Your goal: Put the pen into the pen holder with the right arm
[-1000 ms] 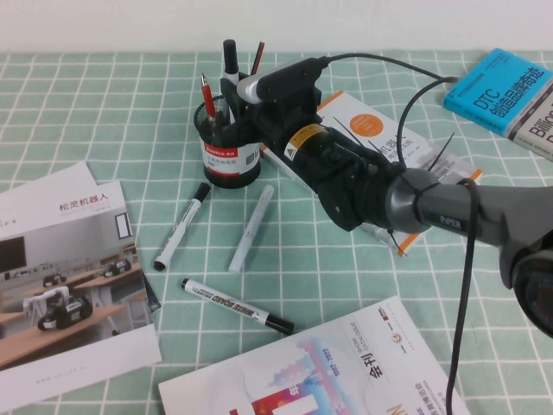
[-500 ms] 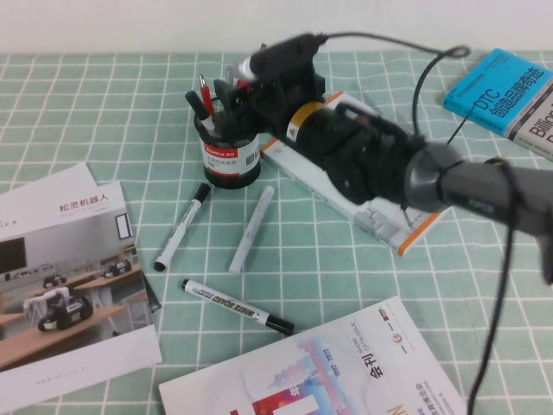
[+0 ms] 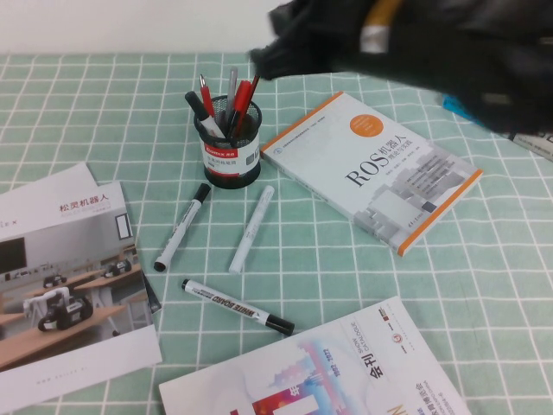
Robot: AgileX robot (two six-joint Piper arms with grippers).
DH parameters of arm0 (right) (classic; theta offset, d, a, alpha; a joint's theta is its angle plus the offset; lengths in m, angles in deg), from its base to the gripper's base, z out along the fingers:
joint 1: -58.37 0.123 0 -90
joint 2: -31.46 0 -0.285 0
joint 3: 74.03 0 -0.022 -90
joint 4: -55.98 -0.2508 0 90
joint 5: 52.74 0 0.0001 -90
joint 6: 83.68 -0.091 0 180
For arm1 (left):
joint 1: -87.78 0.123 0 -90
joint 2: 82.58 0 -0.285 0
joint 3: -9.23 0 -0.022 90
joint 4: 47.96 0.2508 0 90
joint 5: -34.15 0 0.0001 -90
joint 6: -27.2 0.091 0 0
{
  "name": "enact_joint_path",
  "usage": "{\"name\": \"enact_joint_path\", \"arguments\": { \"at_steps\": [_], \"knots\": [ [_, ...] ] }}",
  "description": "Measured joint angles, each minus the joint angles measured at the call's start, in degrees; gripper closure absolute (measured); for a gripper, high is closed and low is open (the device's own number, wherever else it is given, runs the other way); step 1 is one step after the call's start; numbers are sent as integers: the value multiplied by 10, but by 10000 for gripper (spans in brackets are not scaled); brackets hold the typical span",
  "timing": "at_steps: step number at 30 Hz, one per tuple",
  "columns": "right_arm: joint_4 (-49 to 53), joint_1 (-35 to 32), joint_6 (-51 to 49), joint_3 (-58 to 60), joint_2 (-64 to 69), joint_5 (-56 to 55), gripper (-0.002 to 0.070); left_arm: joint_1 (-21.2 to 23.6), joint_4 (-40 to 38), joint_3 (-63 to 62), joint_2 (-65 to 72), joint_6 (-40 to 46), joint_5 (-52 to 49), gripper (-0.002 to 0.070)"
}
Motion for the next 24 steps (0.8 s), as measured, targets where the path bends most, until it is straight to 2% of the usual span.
{"name": "enact_joint_path", "arguments": {
  "at_steps": [13,18,24],
  "knots": [
    [-6,3,-60,353,-466,47,694,0,0,0,0,0,0,679],
    [-7,2,-68,470,-606,62,694,0,0,0,0,0,0,679],
    [-23,2,-103,557,-723,117,694,0,0,0,0,0,0,679]
  ]
}}
